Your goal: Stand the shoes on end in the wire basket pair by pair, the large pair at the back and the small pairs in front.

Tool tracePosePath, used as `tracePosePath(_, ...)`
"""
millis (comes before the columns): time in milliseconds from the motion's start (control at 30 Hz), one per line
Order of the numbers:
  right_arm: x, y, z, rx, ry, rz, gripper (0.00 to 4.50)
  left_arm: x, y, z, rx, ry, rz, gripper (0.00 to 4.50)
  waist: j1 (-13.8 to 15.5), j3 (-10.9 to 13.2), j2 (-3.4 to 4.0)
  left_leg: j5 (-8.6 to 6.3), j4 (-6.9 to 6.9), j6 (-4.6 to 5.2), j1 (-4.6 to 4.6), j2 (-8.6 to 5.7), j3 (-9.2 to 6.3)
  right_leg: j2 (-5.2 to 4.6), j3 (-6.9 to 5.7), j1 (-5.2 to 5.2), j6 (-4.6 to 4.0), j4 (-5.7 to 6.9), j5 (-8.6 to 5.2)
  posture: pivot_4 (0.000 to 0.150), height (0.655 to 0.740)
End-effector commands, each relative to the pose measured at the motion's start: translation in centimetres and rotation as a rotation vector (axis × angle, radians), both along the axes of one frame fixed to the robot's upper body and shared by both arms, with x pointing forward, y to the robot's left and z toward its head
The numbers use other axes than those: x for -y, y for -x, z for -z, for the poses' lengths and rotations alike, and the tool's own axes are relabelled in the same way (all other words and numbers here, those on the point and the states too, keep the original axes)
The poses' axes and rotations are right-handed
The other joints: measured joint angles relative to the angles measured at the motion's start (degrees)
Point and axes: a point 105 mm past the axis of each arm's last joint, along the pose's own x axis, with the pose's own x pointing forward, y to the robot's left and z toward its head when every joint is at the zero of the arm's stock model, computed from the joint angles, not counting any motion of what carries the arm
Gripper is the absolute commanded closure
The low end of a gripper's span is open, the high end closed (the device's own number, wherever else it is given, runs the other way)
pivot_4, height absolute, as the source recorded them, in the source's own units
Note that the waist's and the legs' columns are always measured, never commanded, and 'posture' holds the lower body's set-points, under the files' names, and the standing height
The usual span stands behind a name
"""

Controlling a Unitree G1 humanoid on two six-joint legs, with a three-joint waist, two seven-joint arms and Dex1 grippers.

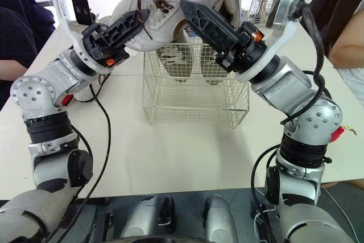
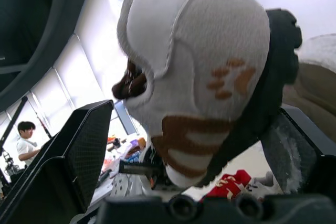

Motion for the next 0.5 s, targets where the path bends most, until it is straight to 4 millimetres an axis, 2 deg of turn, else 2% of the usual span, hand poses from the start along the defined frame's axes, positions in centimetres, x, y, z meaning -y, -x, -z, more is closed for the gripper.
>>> tracePosePath(33, -0.7, 0.9, -1.3, 0.068, -0.020, -0.033, 0.02, 0.3, 0.7, -0.4, 0.037, -0.004, 0.001, 4.24, 0.0, 0.0, 0.00, 0.00, 0.00, 0.00, 0.00, 0.00, 0.00, 0.00, 0.00, 0.00, 0.00, 0.00, 0.00, 0.150, 0.7400)
tracePosePath(133, -1.0, 0.5, -1.1, 0.063, -0.012, -0.019, 0.77, 0.5, 0.7, -0.3, 0.034, -0.003, -0.003, 4.24, 0.0, 0.0, 0.00, 0.00, 0.00, 0.00, 0.00, 0.00, 0.00, 0.00, 0.00, 0.00, 0.00, 0.00, 0.00, 0.150, 0.7400)
tracePosePath(333, -0.9, 0.1, -1.1, 0.065, -0.010, 0.006, 3.67, 0.8, 0.6, 0.1, 0.043, -0.032, -0.032, 4.24, 0.1, 0.0, 0.00, 0.00, 0.00, 0.00, 0.00, 0.00, 0.00, 0.00, 0.00, 0.00, 0.00, -0.01, 0.00, 0.150, 0.7400)
tracePosePath(400, -0.9, 0.0, -1.3, 0.071, -0.008, 0.016, 4.07, 0.8, 0.6, 0.2, 0.043, -0.046, -0.036, 4.24, 0.0, 0.0, 0.00, 0.00, -0.01, 0.00, 0.00, 0.00, 0.00, 0.00, 0.00, 0.00, 0.00, -0.01, 0.00, 0.150, 0.7400)
tracePosePath(467, -0.7, -0.1, -1.5, 0.082, 0.008, 0.037, 4.07, 0.8, 0.6, 0.4, 0.030, -0.064, -0.033, 4.24, 0.0, 0.0, 0.00, 0.00, -0.01, 0.00, 0.00, 0.00, 0.00, 0.00, 0.00, 0.00, 0.00, -0.01, 0.00, 0.150, 0.7400)
tracePosePath(500, -0.6, -0.2, -1.6, 0.089, 0.019, 0.053, 4.07, 0.8, 0.6, 0.5, 0.023, -0.069, -0.027, 3.74, 0.0, 0.0, 0.01, 0.00, -0.01, 0.00, 0.00, 0.00, 0.00, 0.00, 0.00, 0.00, 0.00, -0.01, 0.00, 0.150, 0.7400)
